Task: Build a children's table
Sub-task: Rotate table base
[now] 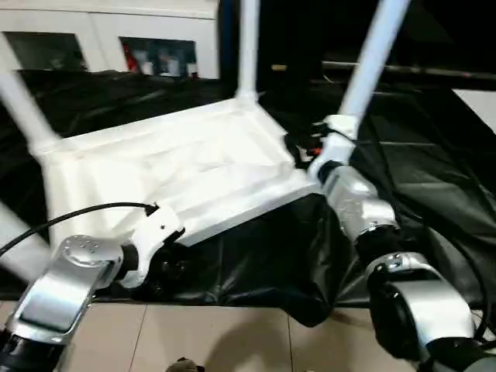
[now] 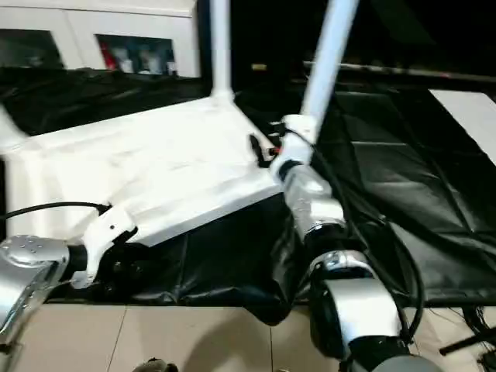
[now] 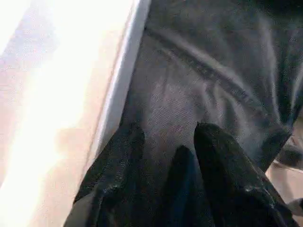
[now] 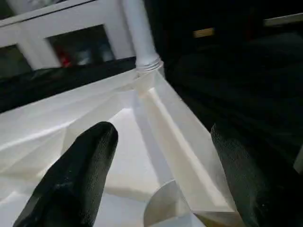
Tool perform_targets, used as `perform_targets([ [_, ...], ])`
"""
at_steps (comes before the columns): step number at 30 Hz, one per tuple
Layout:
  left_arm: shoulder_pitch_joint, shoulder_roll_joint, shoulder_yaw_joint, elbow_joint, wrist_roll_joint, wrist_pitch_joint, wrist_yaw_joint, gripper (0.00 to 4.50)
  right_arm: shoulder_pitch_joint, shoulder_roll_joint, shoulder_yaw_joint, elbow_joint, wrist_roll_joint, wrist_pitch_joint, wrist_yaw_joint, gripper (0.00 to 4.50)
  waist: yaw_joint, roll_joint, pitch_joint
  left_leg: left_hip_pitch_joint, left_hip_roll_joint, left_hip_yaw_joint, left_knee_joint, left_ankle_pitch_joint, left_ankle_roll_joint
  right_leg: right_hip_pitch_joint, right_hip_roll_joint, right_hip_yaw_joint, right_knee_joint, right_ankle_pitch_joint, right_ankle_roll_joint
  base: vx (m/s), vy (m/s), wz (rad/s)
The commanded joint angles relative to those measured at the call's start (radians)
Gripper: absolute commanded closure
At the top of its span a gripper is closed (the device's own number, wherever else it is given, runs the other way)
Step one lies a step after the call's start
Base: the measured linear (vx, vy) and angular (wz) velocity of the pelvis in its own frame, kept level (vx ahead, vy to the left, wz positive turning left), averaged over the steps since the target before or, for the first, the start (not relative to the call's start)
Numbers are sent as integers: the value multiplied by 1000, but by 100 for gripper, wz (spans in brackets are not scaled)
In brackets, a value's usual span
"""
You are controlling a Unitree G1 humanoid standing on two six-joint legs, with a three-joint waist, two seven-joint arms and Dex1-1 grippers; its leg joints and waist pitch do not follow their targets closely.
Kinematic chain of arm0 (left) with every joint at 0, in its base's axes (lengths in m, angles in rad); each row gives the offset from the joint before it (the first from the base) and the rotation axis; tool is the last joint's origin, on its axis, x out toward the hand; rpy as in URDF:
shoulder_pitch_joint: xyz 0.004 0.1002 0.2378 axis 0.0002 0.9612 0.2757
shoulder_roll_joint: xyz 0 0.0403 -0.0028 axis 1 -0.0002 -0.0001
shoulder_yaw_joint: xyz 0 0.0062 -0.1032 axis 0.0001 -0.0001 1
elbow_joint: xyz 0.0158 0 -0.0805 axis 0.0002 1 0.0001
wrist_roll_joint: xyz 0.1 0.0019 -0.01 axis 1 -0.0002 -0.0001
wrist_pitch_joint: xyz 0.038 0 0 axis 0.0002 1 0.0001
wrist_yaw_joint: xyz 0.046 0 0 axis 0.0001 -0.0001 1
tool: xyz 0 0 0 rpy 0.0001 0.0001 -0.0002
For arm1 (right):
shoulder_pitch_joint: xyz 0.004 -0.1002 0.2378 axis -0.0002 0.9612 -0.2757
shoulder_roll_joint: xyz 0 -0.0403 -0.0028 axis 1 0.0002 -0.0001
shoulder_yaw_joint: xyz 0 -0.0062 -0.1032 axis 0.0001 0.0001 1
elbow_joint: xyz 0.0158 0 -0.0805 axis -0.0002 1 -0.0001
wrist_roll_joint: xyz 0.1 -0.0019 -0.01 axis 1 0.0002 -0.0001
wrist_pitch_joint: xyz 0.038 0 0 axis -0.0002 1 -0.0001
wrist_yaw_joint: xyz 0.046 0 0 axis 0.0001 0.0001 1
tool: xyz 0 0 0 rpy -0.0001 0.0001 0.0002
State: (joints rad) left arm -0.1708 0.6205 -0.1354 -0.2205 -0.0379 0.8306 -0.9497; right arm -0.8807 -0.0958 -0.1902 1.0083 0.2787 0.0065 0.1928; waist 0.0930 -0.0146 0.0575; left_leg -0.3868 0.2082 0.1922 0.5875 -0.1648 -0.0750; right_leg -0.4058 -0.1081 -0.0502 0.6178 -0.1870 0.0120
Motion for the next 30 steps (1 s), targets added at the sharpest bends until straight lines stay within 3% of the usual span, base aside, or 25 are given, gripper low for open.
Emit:
perform_targets([
  [1,0,14,19,-12,7,9,18,241,-14,-52,-47,34,11,-33,-48,91,-11,8,-68,33,9,1,-72,-268,-32,26,-12,27,-62,-191,-173,0,0,0],
  [8,-2,31,-6,-4,16,-1,45,241,-22,-111,-82,92,7,-84,-77,91,-10,6,-72,26,6,2,-66,-239,-23,29,-10,27,-58,-167,-164,0,0,0],
  [19,-43,2,-20,45,17,-85,93,241,-18,-193,-116,136,6,-114,-69,91,-13,7,-76,17,3,2,-59,-201,-5,38,-9,24,-52,-119,-184,0,0,0],
  [24,-5,9,15,-8,-79,-174,10,241,15,-180,-16,96,-59,-62,79,91,-13,4,-76,14,3,1,-57,-203,6,41,-11,23,-54,-130,-200,0,0,0],
  [25,34,34,57,-69,-162,-140,-60,241,52,-175,31,51,-83,-48,145,91,-15,3,-75,12,5,1,-59,-197,8,41,-11,25,-53,-124,-202,0,0,0],
  [27,67,63,96,-124,-233,-72,-119,206,87,-173,59,6,-92,-38,181,91,-19,7,-74,12,6,-1,-59,-185,7,42,-9,25,-48,-108,-217,0,0,0],
  [30,111,111,155,-150,-274,-24,-159,200,166,-168,94,-98,-87,-21,236,91,-23,8,-71,15,7,1,-61,-206,9,39,-4,29,-53,-124,-216,0,0,0],
])
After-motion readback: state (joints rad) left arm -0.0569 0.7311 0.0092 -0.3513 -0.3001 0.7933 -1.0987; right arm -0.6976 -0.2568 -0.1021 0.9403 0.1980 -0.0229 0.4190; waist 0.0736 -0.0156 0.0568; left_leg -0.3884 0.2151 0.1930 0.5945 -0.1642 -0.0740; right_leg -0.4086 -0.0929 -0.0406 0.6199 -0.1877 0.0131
